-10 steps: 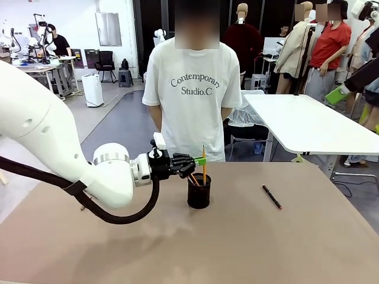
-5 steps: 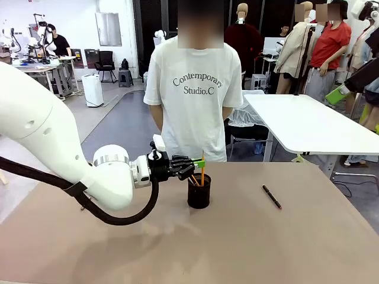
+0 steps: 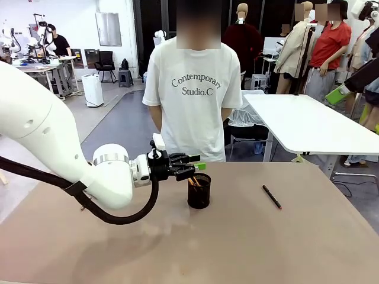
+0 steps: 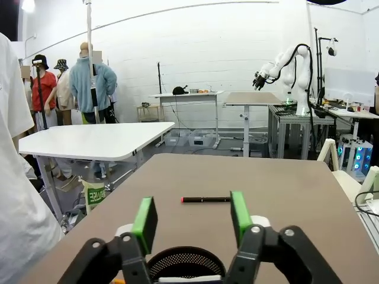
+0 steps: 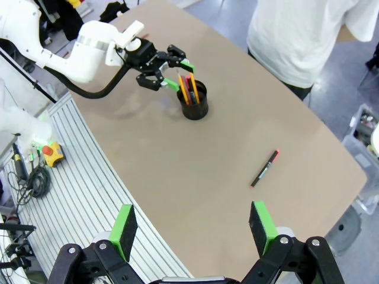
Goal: Place the pens into the pen holder.
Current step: Pick up a writing instrument from the table and place it into the Pen holder.
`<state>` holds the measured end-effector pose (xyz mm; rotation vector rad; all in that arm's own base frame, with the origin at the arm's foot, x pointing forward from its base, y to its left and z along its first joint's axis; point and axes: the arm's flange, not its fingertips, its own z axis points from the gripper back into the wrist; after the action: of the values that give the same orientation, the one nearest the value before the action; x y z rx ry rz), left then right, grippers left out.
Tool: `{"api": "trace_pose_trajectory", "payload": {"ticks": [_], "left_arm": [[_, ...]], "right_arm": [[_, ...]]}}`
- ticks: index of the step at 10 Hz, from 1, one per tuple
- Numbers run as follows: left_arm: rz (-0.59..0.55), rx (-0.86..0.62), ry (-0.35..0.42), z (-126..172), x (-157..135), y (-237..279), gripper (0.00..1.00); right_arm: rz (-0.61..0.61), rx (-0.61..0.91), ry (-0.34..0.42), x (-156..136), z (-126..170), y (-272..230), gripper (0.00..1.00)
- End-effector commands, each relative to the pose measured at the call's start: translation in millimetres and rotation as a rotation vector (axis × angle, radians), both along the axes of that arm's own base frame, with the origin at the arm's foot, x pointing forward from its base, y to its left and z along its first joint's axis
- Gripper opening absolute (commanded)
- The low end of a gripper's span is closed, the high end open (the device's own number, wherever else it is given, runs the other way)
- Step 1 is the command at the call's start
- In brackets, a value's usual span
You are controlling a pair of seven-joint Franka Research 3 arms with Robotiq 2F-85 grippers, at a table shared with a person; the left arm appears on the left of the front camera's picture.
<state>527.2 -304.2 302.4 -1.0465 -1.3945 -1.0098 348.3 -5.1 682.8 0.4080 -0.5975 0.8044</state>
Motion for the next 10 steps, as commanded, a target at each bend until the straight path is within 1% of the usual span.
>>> {"api": "trace_pose_trajectory", "payload": {"ticks": [1,3,4,5,10], "left_arm": [[-0.008,0.018,-0.060,2.8,-5.7,1.5,1.00],[-0.008,0.028,-0.065,6.1,-7.2,0.0,1.00],[-0.038,0.055,-0.080,8.8,-11.1,2.7,1.00],[-0.005,0.003,-0.019,9.0,0.2,0.1,1.00],[-0.005,0.003,-0.019,9.0,0.2,0.1,1.00]], "right_arm": [[0.003,0.017,0.000,0.2,2.0,1.5,1.00],[0.003,0.017,0.000,0.2,2.0,1.5,1.00],[0.003,0.017,0.000,0.2,2.0,1.5,1.00],[0.003,0.017,0.000,0.2,2.0,1.5,1.00],[0.003,0.017,0.000,0.2,2.0,1.5,1.00]]}}
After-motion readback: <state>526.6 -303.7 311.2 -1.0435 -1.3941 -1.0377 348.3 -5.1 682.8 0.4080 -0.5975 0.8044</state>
